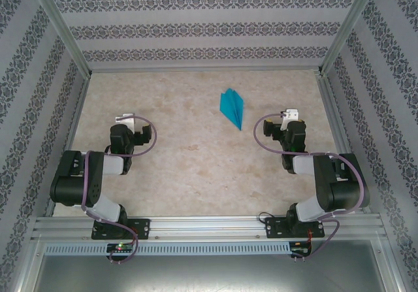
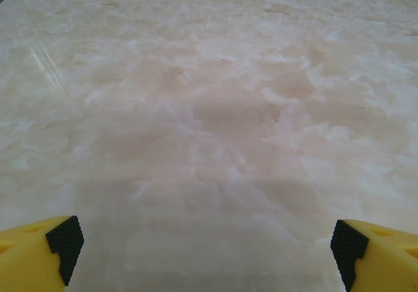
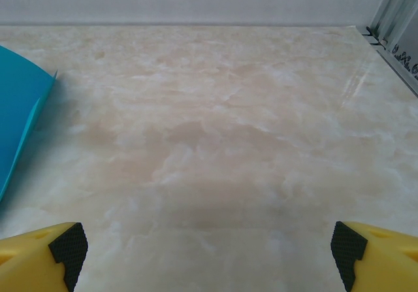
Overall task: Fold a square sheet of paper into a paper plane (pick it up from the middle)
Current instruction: Reset both arms
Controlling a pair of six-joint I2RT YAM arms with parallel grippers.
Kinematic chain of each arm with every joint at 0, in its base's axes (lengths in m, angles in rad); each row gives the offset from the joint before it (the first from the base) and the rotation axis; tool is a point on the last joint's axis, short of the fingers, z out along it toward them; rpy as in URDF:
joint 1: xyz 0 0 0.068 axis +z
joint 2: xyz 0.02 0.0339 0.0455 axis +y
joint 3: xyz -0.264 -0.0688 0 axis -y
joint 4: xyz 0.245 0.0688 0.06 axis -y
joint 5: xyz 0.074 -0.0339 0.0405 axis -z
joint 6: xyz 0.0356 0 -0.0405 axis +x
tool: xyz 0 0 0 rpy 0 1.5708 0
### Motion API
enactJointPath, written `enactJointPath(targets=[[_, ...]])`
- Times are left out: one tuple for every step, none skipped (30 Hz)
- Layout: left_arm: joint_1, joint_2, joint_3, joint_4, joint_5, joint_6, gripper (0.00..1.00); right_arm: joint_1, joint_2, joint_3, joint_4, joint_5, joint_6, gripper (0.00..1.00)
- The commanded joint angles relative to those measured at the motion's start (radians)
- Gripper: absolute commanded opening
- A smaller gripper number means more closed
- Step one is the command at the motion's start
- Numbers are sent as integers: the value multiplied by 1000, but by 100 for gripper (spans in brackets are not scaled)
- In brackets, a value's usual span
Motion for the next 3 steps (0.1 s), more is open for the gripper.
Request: enactJointPath(targets=[[-10,7,19,0,0,22,100,-13,3,-2,40,-24,-3,98],[-11,5,19,3,0,22,100,-13,0,-4,42,-24,-3,98],[-11,5,19,5,0,22,100,-12,-1,-11,53,-51,-12,98]])
